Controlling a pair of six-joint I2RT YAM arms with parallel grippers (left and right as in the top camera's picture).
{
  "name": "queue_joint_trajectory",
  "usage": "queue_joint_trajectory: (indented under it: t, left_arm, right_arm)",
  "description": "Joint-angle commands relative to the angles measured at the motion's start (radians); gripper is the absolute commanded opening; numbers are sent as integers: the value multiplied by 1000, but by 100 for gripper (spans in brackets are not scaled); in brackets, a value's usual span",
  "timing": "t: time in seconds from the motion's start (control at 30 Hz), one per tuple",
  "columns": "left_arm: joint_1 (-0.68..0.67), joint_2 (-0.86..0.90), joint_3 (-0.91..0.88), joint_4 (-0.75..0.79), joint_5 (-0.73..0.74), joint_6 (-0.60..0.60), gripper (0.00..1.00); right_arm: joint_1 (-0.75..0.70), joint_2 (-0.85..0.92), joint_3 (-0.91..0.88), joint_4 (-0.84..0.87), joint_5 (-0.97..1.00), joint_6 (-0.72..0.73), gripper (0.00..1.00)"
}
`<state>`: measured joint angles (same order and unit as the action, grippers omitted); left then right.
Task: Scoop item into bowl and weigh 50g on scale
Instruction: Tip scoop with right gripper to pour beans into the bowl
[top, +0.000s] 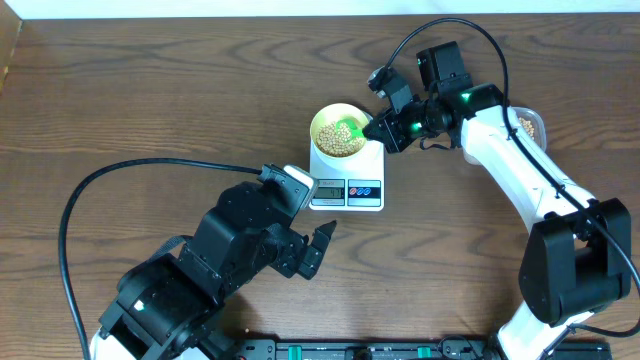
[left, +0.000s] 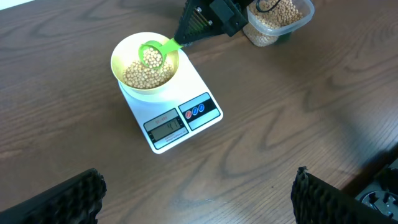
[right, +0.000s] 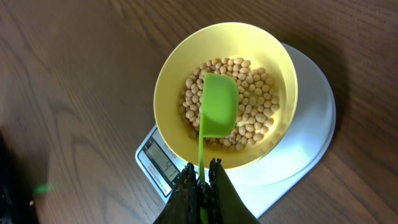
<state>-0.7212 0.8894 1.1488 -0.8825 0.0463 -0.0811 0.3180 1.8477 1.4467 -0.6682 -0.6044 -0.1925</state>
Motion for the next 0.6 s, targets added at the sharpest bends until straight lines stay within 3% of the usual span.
queue_joint_trajectory:
  t: [0.0,0.57]
  left_arm:
    - [3,-1,7,1,-2,-2,98]
    - [3,-1,7,1,-2,-2,98]
  right_arm:
    - [5,3,37,-6,0,-15,1]
    - [24,3,125,-108,53,-60,1]
